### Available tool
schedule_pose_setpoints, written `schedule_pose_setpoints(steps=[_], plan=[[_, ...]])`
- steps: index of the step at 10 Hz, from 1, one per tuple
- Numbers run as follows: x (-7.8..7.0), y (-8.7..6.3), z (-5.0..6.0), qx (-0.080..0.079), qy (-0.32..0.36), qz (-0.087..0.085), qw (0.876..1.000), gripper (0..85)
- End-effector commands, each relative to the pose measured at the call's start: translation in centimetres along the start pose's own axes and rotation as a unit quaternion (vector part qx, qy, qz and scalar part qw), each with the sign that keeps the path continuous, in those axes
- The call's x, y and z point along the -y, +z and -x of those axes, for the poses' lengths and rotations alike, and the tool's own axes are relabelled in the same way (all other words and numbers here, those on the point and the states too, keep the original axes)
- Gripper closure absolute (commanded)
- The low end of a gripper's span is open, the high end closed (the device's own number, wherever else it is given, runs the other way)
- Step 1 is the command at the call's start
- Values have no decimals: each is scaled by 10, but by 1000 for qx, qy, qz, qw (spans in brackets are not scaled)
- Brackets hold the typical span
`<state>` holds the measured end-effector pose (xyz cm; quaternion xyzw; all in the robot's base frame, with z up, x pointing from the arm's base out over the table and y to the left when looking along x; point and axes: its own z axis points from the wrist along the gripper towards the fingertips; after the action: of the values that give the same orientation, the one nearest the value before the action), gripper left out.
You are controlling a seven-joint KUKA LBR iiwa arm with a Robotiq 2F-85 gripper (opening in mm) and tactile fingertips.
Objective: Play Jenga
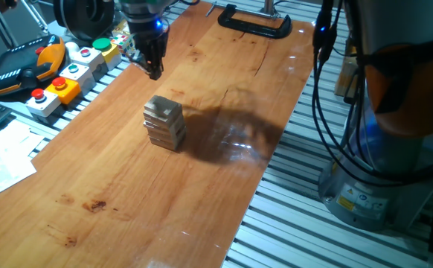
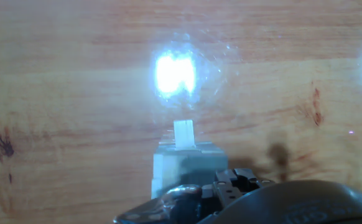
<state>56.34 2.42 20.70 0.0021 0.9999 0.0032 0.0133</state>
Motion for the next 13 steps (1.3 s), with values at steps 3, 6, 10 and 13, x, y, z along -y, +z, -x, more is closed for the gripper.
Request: schedule_pose_setpoints(steps=[3, 6, 10, 13], plan=[[-1, 4, 9, 0, 1, 5, 1000, 843], [-4, 13, 17, 11, 5, -3, 1000, 843], [-6, 27, 26, 13, 17, 15, 1000, 843], [-11, 34, 30, -2, 26, 14, 1000, 843]])
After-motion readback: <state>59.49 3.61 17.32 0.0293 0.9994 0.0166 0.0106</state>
